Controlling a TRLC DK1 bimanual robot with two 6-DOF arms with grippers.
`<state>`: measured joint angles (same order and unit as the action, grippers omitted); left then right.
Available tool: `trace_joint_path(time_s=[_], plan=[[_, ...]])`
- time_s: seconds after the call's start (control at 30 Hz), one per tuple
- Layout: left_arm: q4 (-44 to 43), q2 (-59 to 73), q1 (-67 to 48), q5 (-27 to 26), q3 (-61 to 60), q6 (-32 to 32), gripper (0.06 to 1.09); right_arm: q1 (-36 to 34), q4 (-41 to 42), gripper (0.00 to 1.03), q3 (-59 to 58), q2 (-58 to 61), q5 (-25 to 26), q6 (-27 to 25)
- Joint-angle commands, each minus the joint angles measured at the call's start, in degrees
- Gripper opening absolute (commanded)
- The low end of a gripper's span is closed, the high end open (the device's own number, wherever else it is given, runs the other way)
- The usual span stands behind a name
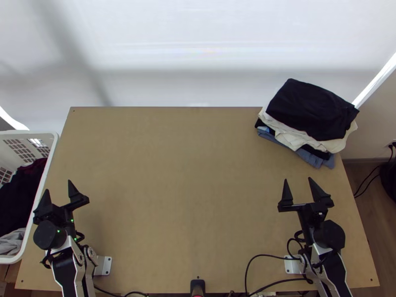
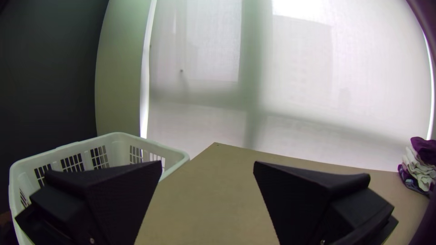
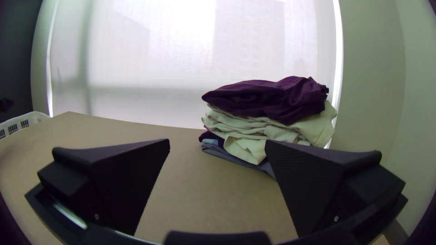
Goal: Fold the t-shirt
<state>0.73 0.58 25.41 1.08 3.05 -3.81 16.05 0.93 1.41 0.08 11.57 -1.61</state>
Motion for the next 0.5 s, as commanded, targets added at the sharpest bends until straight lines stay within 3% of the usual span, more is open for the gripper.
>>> trace_joint_path(time_s=[0.0, 0.47], plan=[[0.32, -0.58, 0.34, -0.2, -1.99, 0.47, 1.04, -0.06, 1.0, 0.98, -1.15, -0.25, 0.47, -0.59], [0.5, -0.49, -0.36, -1.79, -1.91, 0.21, 1.04, -0.06, 1.0, 0.98, -1.23, -0.25, 0.47, -0.59]])
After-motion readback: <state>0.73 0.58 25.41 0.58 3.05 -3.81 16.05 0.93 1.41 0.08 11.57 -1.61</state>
